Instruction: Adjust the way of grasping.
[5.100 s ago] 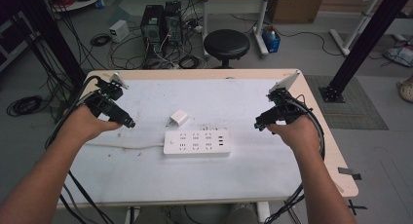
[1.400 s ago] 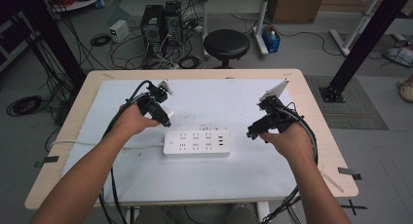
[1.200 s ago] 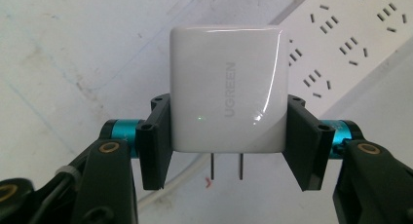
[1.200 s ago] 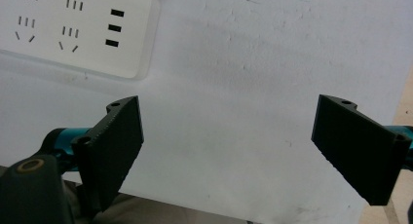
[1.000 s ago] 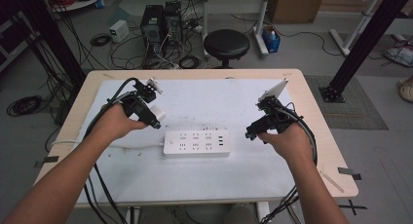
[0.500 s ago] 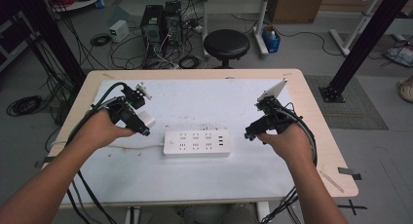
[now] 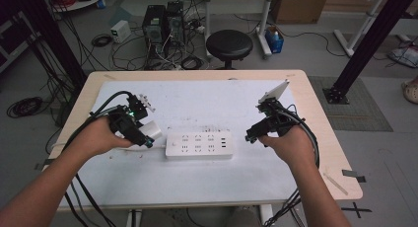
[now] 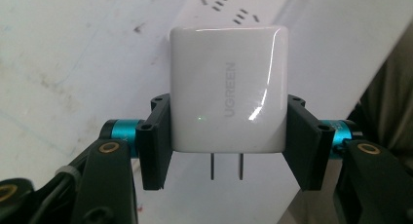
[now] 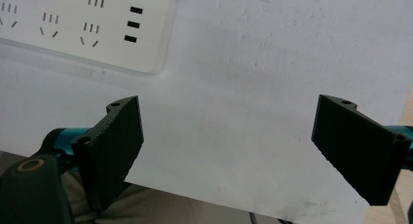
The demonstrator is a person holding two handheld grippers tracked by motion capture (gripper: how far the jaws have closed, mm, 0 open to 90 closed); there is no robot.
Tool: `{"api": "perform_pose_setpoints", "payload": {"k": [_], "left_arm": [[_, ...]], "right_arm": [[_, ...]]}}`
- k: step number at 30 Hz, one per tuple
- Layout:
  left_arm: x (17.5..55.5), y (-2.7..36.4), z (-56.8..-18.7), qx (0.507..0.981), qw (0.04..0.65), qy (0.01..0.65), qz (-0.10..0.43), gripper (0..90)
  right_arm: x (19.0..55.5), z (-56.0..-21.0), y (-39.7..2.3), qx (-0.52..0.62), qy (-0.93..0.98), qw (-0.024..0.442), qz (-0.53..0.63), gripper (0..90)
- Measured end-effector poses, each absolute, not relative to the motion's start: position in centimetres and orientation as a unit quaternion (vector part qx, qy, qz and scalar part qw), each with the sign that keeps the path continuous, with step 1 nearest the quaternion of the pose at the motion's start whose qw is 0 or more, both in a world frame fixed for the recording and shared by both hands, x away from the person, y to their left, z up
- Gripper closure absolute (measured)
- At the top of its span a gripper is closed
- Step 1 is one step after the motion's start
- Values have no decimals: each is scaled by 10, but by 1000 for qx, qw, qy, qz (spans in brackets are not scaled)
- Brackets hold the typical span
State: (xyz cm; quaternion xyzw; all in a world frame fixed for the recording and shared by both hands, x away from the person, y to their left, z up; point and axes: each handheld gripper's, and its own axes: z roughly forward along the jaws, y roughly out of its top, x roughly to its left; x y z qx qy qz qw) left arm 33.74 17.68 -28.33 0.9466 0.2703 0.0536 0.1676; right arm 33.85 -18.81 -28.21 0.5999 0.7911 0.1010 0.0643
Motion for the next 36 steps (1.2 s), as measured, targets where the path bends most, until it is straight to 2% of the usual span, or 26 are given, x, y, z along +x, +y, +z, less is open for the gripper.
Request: {"api": "perform_pose_setpoints", "payload": {"k": [7,14,20,23,24,25,28,29,32,33,34,35,36], "left_arm": [[333,175,-283,959,188,206,43,425],[325,171,-279,954,263,135,43,426],[322,166,-279,946,304,108,31,426],[320,163,-280,942,320,96,26,426],[320,161,-281,943,321,90,24,426],[320,158,-281,941,325,87,22,426],[320,155,-282,940,330,82,20,426],[320,151,-282,939,334,80,23,426],[320,148,-283,940,332,75,25,426],[321,146,-283,939,334,73,23,426],[321,144,-283,939,335,70,24,426],[321,140,-284,939,337,70,24,425],[321,140,-284,939,337,70,24,425]], "right_arm": [[338,-282,-182,597,793,58,104,111],[339,-280,-176,595,793,27,128,111],[337,-278,-175,594,789,-1,156,111],[333,-280,-173,590,784,-44,187,111],[333,-280,-173,590,784,-44,187,111],[331,-280,-171,590,778,-70,203,111],[329,-280,-170,587,774,-91,220,111],[328,-279,-169,591,761,-119,240,112],[327,-280,-169,591,750,-146,260,112],[328,-281,-169,589,737,-173,282,112],[328,-281,-169,589,737,-173,282,112],[328,-282,-168,588,724,-199,300,115],[328,-282,-168,588,724,-199,300,115]]}}
